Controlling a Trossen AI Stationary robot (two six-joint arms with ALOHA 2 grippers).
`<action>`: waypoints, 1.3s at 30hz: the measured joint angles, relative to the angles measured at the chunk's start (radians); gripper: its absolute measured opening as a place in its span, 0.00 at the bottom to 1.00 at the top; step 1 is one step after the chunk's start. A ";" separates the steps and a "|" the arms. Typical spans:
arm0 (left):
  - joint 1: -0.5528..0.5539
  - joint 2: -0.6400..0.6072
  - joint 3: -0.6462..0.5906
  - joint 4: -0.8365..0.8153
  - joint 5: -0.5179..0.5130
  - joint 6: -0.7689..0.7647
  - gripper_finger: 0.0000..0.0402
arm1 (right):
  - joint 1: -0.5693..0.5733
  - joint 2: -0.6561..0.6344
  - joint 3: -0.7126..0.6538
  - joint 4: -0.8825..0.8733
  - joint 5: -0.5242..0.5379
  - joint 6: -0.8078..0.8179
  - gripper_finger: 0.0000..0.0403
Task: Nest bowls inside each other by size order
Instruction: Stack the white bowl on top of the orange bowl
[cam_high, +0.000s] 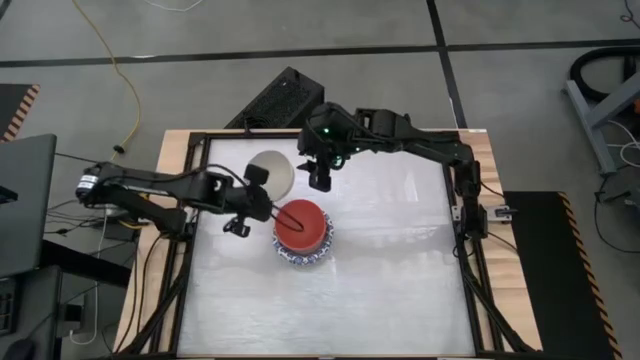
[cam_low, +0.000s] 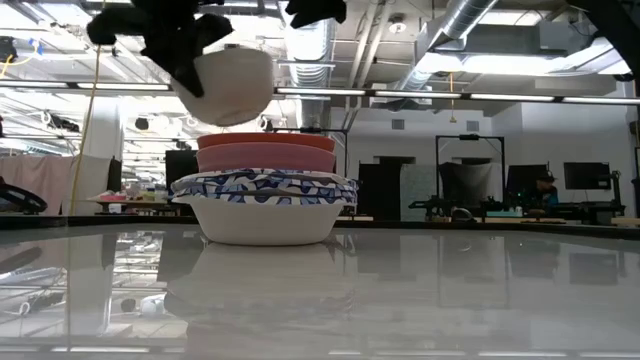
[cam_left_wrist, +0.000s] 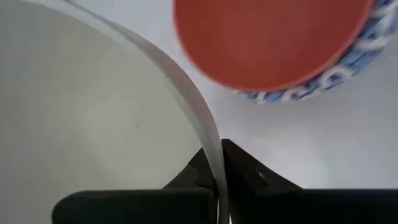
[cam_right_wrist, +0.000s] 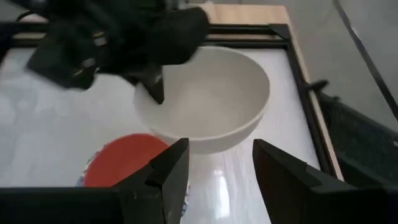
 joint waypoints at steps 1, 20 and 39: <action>-0.016 0.014 0.010 -0.008 -0.041 0.011 0.00 | 0.002 0.000 0.000 0.000 0.025 0.018 0.49; -0.144 0.158 0.051 -0.023 -0.497 0.341 0.00 | -0.002 0.035 0.000 0.039 0.154 0.336 0.49; -0.143 0.171 0.051 0.009 -0.543 0.494 0.00 | -0.002 0.117 0.001 -0.054 0.221 0.292 0.28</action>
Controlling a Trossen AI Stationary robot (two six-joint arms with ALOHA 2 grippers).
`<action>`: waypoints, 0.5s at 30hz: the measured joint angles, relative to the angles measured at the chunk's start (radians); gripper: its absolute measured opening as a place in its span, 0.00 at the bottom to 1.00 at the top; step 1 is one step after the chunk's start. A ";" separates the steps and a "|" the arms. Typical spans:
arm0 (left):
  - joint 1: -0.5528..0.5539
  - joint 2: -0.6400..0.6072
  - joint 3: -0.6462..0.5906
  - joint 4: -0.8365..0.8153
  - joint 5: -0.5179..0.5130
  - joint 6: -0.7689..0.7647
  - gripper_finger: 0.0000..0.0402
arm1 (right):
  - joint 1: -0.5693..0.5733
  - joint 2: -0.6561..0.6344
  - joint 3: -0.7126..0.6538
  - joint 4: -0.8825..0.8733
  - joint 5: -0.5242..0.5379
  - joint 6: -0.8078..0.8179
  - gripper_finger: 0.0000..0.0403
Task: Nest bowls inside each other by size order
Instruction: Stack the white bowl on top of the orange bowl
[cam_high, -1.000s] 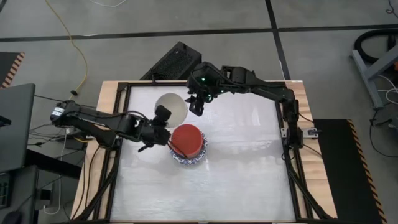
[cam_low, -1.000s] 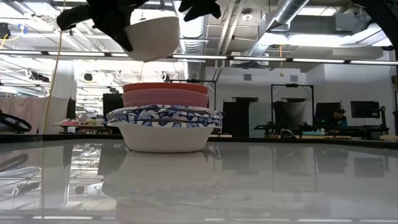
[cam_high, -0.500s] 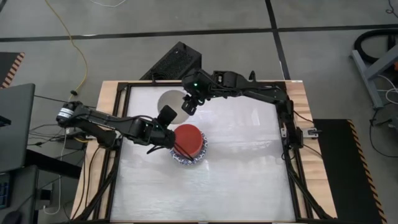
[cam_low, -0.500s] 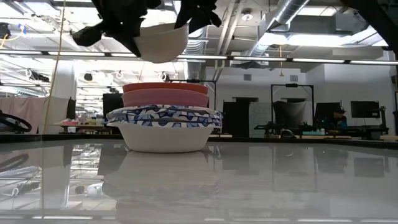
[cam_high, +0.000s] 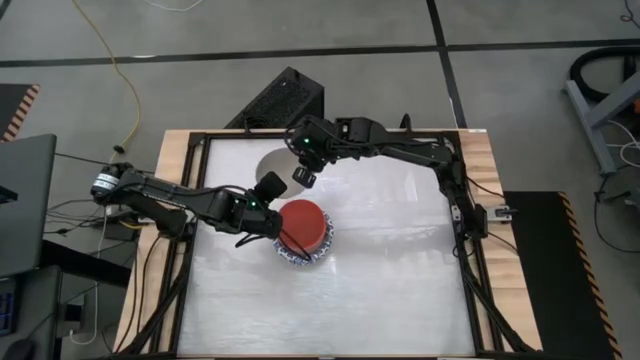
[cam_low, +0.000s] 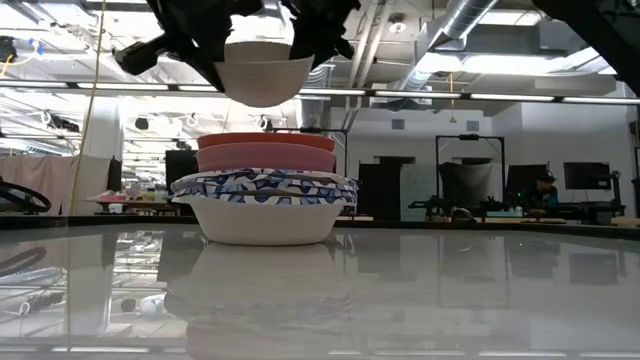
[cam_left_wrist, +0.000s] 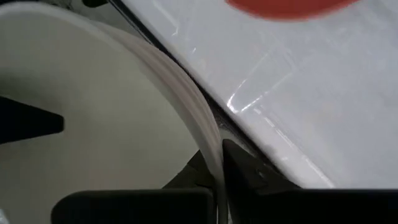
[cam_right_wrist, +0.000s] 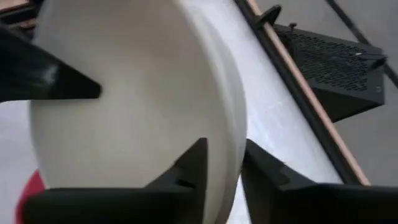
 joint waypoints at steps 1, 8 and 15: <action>0.000 0.000 0.000 0.001 -0.012 0.019 0.00 | -0.001 0.000 0.000 -0.002 0.004 -0.004 0.23; 0.000 -0.002 0.000 0.028 -0.013 0.051 0.00 | -0.015 -0.003 -0.001 -0.029 0.019 -0.008 0.04; 0.001 -0.004 0.000 0.068 0.007 0.060 0.04 | -0.019 -0.005 -0.001 -0.033 0.007 -0.022 0.04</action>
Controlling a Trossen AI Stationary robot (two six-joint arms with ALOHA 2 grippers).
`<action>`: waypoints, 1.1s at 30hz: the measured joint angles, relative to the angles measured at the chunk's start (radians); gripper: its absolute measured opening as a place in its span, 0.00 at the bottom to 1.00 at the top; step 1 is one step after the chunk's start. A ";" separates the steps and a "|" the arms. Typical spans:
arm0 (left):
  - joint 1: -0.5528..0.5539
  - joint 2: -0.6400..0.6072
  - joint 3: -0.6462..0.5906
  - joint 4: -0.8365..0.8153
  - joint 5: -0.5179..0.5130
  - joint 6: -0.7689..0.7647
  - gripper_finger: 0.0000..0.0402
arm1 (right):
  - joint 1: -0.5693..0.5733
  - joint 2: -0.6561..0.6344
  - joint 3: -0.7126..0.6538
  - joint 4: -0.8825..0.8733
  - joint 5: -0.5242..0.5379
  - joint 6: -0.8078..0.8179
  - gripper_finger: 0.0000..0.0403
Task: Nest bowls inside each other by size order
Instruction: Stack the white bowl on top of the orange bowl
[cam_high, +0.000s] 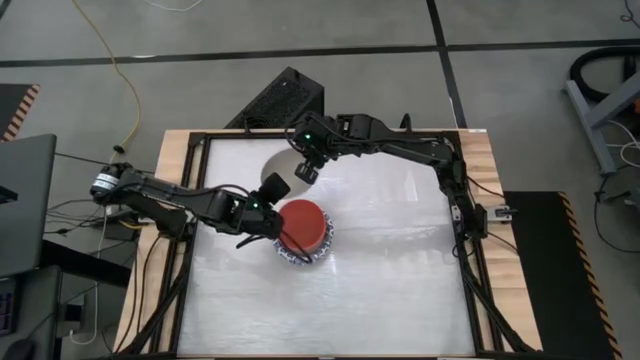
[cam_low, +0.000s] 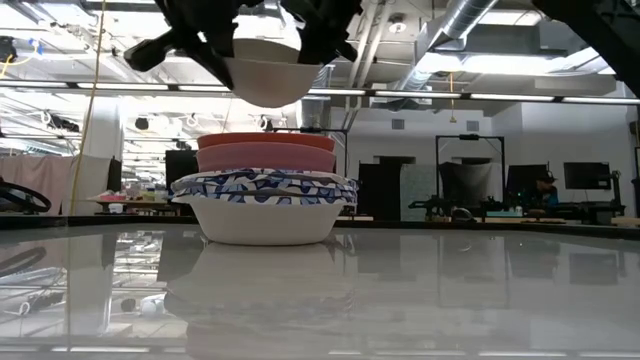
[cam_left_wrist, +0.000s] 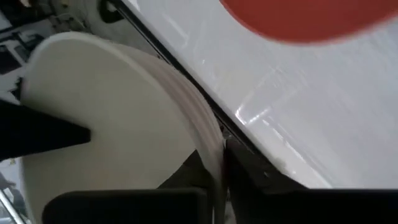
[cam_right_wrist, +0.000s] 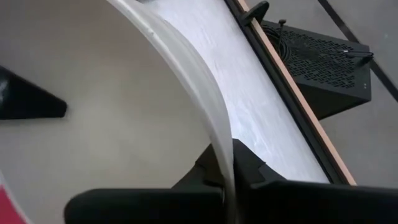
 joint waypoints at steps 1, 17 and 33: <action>0.001 0.000 0.001 0.004 0.002 -0.019 0.05 | 0.000 -0.002 0.000 -0.004 -0.003 -0.002 0.03; 0.016 -0.057 0.192 -0.059 0.185 -0.157 0.45 | -0.012 -0.011 0.001 -0.055 -0.139 -0.028 0.02; 0.098 -0.199 0.238 -0.164 0.395 -0.280 0.46 | -0.017 -0.008 -0.002 -0.046 -0.277 -0.040 0.01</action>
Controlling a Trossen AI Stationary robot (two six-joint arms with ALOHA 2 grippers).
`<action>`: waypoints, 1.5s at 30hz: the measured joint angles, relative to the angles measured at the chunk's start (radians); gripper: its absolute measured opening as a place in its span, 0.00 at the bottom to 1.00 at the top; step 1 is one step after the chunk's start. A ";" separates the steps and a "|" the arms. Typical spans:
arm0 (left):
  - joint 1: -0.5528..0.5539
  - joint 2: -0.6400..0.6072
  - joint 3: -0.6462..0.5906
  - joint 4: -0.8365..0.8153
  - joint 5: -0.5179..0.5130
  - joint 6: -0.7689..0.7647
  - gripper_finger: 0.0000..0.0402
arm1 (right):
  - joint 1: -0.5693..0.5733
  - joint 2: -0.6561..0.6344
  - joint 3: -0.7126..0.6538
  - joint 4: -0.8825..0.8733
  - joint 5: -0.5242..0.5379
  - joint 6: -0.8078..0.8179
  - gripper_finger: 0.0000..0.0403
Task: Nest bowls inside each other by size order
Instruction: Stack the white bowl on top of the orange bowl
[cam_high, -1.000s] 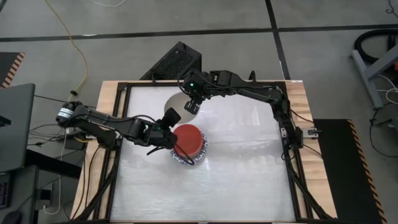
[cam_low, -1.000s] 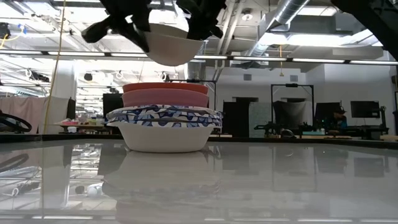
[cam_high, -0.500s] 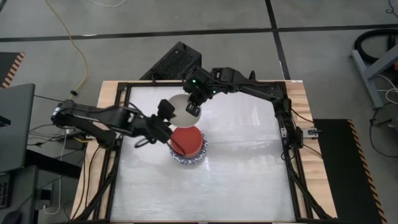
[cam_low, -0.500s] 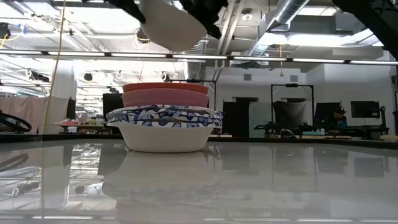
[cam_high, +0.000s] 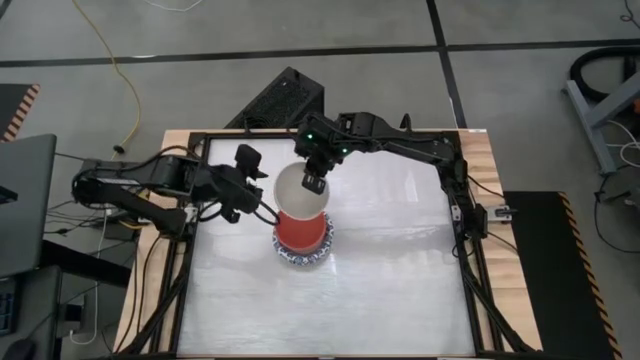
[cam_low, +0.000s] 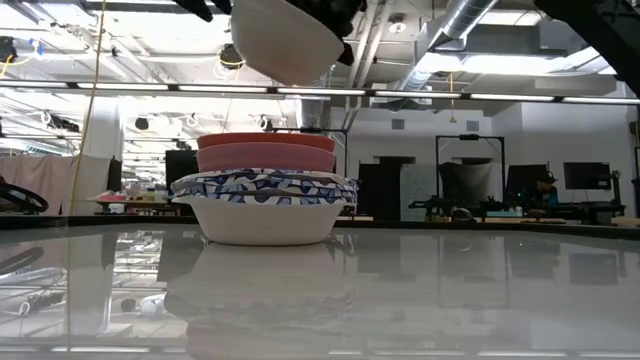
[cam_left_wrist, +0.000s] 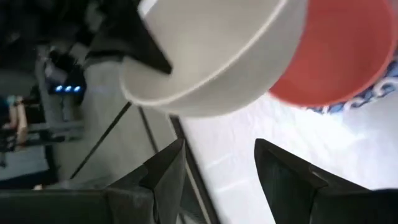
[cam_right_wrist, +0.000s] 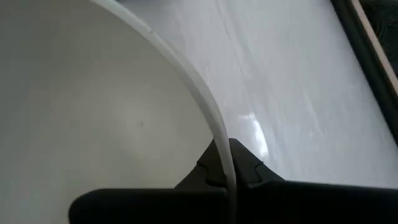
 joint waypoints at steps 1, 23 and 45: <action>0.001 -0.001 0.000 -0.002 -0.012 -0.001 0.46 | 0.004 0.000 0.000 -0.001 -0.004 0.005 0.01; 0.164 -0.152 0.061 -0.049 0.471 -0.735 0.46 | -0.033 0.011 0.001 -0.098 0.044 -0.135 0.01; -0.135 -0.139 0.060 0.308 -0.098 -0.682 0.46 | 0.063 0.011 0.002 0.095 -0.346 -0.281 0.02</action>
